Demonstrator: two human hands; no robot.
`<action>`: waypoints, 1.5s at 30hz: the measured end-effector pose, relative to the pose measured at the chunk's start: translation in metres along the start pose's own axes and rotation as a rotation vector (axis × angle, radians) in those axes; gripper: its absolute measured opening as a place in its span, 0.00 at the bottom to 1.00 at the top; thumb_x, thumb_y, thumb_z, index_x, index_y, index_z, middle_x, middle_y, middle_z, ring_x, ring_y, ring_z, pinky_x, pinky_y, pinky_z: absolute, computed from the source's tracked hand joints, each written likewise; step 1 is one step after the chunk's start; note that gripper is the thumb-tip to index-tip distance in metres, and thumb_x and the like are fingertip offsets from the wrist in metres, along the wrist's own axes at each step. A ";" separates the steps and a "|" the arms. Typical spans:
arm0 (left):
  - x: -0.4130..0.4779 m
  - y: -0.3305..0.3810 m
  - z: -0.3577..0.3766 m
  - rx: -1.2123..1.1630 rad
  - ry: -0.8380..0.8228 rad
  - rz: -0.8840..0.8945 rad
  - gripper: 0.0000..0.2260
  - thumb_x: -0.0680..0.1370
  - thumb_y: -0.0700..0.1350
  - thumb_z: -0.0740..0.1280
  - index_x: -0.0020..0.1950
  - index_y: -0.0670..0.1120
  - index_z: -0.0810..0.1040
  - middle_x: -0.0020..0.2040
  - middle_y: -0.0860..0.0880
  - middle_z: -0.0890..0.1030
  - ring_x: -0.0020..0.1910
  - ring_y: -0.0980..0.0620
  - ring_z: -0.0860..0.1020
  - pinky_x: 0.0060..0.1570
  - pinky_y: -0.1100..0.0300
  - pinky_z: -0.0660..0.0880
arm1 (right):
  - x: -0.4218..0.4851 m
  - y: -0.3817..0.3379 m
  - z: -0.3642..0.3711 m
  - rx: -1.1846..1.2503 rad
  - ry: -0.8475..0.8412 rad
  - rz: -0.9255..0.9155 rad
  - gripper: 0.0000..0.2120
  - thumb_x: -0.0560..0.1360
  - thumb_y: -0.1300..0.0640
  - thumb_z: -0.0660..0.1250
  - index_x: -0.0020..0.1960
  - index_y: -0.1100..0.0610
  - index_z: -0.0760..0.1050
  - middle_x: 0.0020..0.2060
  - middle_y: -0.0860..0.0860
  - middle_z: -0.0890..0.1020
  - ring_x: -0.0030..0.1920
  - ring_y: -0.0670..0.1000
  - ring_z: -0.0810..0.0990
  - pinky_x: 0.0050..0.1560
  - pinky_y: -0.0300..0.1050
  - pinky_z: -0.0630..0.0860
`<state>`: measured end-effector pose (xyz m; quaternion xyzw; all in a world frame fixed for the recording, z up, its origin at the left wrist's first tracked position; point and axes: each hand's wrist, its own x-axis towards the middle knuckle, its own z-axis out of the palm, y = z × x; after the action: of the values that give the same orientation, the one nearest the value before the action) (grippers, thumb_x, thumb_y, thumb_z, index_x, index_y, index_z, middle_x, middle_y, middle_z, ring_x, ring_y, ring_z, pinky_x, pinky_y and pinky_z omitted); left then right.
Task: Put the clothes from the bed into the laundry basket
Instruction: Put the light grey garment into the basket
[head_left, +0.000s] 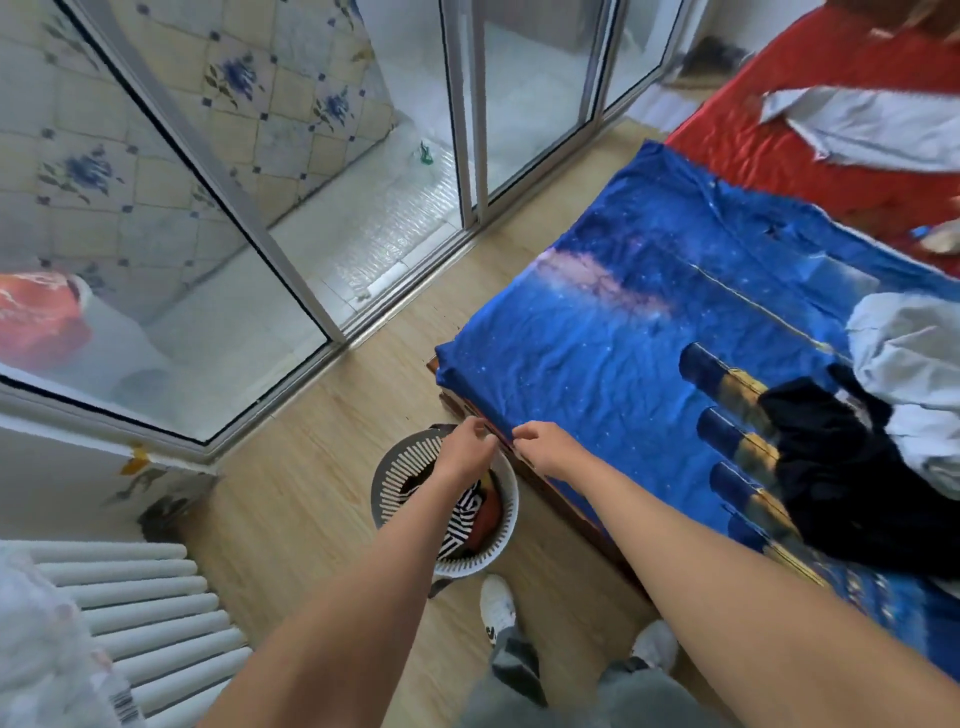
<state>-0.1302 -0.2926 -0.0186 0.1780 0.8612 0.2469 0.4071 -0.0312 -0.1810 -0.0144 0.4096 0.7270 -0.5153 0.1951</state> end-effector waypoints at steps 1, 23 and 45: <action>0.001 0.018 0.011 0.020 -0.008 0.028 0.19 0.80 0.43 0.63 0.71 0.40 0.75 0.68 0.42 0.80 0.68 0.44 0.77 0.69 0.51 0.71 | -0.004 0.013 -0.016 0.031 0.026 0.014 0.21 0.80 0.58 0.63 0.72 0.58 0.72 0.70 0.54 0.76 0.67 0.54 0.76 0.69 0.52 0.73; -0.032 0.339 0.434 0.322 -0.505 0.364 0.14 0.80 0.49 0.63 0.63 0.47 0.77 0.54 0.47 0.82 0.54 0.45 0.79 0.50 0.60 0.68 | -0.122 0.427 -0.340 0.537 0.476 0.448 0.25 0.79 0.55 0.66 0.75 0.56 0.69 0.63 0.56 0.79 0.58 0.55 0.78 0.59 0.46 0.72; 0.042 0.351 0.483 0.227 -0.384 0.231 0.07 0.78 0.49 0.63 0.53 0.55 0.79 0.48 0.47 0.86 0.46 0.50 0.82 0.43 0.63 0.74 | 0.007 0.558 -0.513 0.987 0.760 0.379 0.12 0.83 0.62 0.62 0.65 0.61 0.74 0.61 0.56 0.76 0.59 0.54 0.80 0.59 0.43 0.74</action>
<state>0.2627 0.1501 -0.1081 0.3634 0.7643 0.1548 0.5098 0.4802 0.3630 -0.1466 0.7262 0.3383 -0.5644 -0.1992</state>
